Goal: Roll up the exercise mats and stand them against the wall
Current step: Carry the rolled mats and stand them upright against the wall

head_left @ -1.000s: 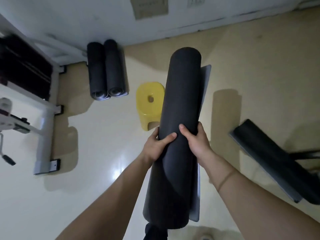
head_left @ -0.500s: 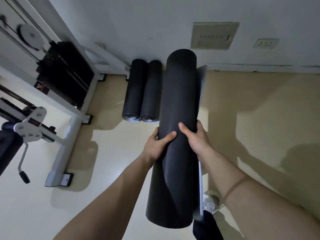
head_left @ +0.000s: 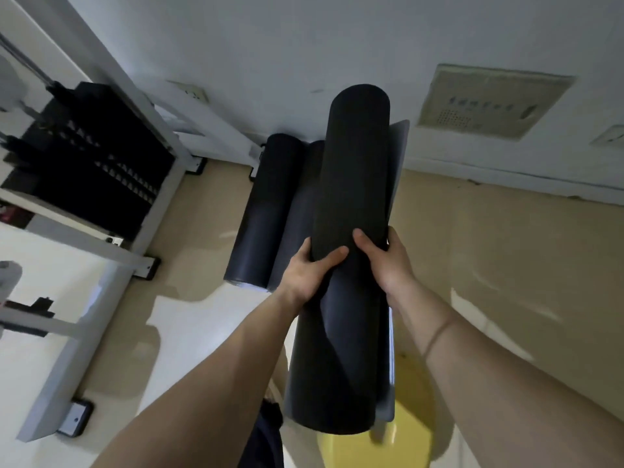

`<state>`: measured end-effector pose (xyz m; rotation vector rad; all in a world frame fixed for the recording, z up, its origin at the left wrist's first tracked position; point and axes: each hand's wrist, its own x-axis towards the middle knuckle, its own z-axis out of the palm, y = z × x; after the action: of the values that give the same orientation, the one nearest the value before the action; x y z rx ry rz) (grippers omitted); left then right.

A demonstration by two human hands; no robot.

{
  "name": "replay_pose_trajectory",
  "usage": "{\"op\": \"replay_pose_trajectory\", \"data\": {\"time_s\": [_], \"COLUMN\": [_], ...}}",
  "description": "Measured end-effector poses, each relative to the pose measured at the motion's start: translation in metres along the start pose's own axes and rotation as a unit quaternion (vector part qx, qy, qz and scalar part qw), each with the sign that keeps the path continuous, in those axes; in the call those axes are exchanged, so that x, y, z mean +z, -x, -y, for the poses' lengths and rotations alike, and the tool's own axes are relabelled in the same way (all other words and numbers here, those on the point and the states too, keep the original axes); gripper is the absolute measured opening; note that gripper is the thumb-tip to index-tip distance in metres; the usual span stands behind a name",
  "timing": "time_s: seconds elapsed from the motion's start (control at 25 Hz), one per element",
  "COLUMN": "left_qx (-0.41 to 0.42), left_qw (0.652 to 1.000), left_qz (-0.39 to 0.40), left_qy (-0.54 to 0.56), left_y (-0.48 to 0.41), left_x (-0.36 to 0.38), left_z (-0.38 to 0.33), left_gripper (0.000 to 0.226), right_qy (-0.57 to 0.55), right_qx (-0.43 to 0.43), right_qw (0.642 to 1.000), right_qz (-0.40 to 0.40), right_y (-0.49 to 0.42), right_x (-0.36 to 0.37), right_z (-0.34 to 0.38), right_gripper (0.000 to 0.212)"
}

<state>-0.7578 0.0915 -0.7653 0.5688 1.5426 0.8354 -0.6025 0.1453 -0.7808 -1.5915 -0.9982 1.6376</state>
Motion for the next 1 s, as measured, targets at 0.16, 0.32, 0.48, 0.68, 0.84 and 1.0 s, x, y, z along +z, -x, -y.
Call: {"op": "replay_pose_trajectory", "data": {"time_s": [0.16,0.32,0.48,0.68,0.84,1.0], "left_qx": [-0.031,-0.048,-0.088,-0.095,-0.034,-0.016], "left_qw": [0.998,0.995,0.993,0.964,0.910,0.922], "left_qz": [0.030,0.037,0.003,-0.079,-0.126,-0.123], "left_qy": [-0.047,-0.074,-0.080,-0.236,-0.393,-0.366], "left_y": [-0.131,-0.242,-0.335,-0.387,-0.395,-0.419], "left_x": [-0.011,-0.008,0.009,0.031,0.049,0.038], "left_z": [-0.010,0.031,0.090,0.147,0.147,0.132], "left_gripper": [0.101,0.081,0.093,0.097,0.078,0.073], "right_qy": [0.006,-0.017,-0.014,0.008,-0.001,0.029], "right_qx": [0.023,0.074,0.110,0.130,0.120,0.121], "right_qw": [0.999,0.996,0.993,0.991,0.993,0.992], "right_qz": [-0.036,-0.056,-0.050,-0.019,-0.021,-0.019], "right_y": [-0.124,-0.223,-0.318,-0.384,-0.396,-0.414], "right_x": [0.023,0.025,0.019,0.021,0.021,0.026], "right_z": [-0.012,-0.071,-0.154,-0.230,-0.243,-0.231], "right_gripper": [0.062,0.040,0.042,0.044,0.058,0.084]}}
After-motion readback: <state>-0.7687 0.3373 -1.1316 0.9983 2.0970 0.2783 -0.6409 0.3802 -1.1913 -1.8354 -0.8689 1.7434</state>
